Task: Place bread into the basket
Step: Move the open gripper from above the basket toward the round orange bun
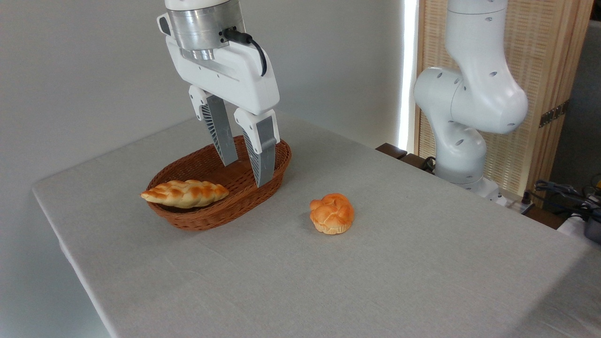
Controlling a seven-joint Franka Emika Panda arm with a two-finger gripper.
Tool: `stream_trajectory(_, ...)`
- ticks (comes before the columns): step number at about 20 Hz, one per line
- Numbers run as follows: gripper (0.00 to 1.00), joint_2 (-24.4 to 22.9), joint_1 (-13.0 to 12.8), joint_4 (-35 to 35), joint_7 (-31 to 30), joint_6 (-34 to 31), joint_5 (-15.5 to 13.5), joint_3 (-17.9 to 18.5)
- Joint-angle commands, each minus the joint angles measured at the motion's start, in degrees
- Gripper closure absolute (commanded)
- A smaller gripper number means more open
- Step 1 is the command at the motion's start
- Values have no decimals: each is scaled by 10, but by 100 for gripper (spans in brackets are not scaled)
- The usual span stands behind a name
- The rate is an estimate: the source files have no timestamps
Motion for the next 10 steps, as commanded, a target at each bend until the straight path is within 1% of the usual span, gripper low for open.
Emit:
stream_trajectory(1, 0, -1, -3, 0, 15, -4, -8, 5)
stream_trajectory(8, 0, -5, -3, -15, 15, -3, -10, 0)
stream_trajectory(9, 0, -18, -2, -33, 15, 7, -10, -1)
stream_trajectory(10, 0, -44, -2, -70, 16, 29, -11, 0)
